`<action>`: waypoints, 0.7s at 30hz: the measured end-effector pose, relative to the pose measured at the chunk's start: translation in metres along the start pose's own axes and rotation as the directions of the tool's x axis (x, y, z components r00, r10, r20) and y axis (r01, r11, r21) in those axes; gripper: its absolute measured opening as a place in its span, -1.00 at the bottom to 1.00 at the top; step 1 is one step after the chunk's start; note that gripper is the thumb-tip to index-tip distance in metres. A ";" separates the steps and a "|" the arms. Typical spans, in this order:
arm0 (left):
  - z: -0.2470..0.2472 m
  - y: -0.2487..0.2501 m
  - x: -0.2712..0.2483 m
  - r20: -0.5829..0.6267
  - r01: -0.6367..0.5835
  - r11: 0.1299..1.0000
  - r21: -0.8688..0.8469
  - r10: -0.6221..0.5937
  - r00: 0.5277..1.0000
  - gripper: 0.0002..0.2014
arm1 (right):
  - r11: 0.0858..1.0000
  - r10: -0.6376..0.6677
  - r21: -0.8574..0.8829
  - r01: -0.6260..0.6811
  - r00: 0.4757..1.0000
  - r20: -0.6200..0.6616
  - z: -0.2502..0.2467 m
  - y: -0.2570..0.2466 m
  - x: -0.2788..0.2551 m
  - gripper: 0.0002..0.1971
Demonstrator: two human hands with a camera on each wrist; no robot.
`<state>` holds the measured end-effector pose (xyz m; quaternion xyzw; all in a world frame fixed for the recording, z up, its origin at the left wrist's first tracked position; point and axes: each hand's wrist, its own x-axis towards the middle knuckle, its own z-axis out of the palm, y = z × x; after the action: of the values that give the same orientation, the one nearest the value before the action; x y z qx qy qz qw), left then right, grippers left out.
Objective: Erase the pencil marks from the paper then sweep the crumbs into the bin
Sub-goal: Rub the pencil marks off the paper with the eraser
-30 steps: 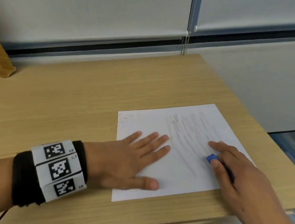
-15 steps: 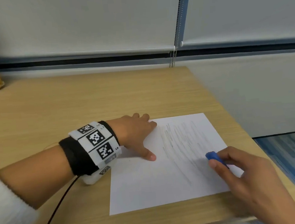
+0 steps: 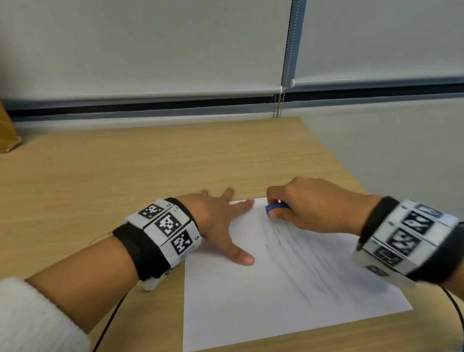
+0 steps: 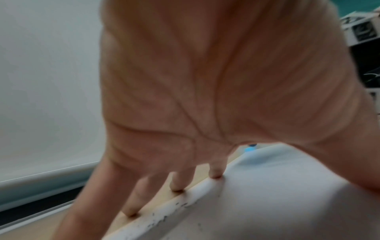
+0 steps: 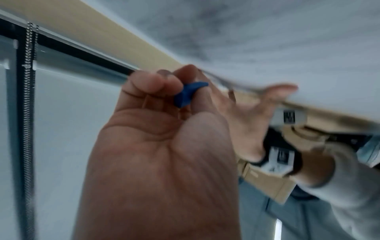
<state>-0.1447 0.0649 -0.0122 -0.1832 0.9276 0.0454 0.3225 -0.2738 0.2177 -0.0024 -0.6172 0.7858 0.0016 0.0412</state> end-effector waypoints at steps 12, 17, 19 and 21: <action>0.003 -0.003 0.006 0.008 -0.017 1.000 -0.026 0.017 1.000 0.21 | 0.955 -0.242 -0.143 0.261 0.960 0.139 0.011 0.010 0.033 -0.88; 0.002 -0.002 0.004 0.020 -0.003 1.000 -0.020 0.004 1.000 0.22 | 0.937 -0.196 -0.271 0.221 0.974 0.116 0.009 0.014 0.039 -0.72; 0.002 -0.002 0.004 0.025 0.000 1.000 -0.014 0.000 1.000 0.22 | 0.935 -0.173 -0.301 0.189 0.982 0.081 0.010 0.018 0.043 -0.70; 0.001 -0.001 0.004 0.029 0.000 1.000 -0.012 0.000 1.000 0.21 | 0.919 -0.258 -0.287 0.271 0.963 0.083 0.014 0.016 0.037 -0.72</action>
<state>-0.1466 0.0627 -0.0157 -0.1845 0.9225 0.0537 0.3348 -0.2972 0.1866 -0.0191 -0.7165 0.6850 0.1272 -0.0347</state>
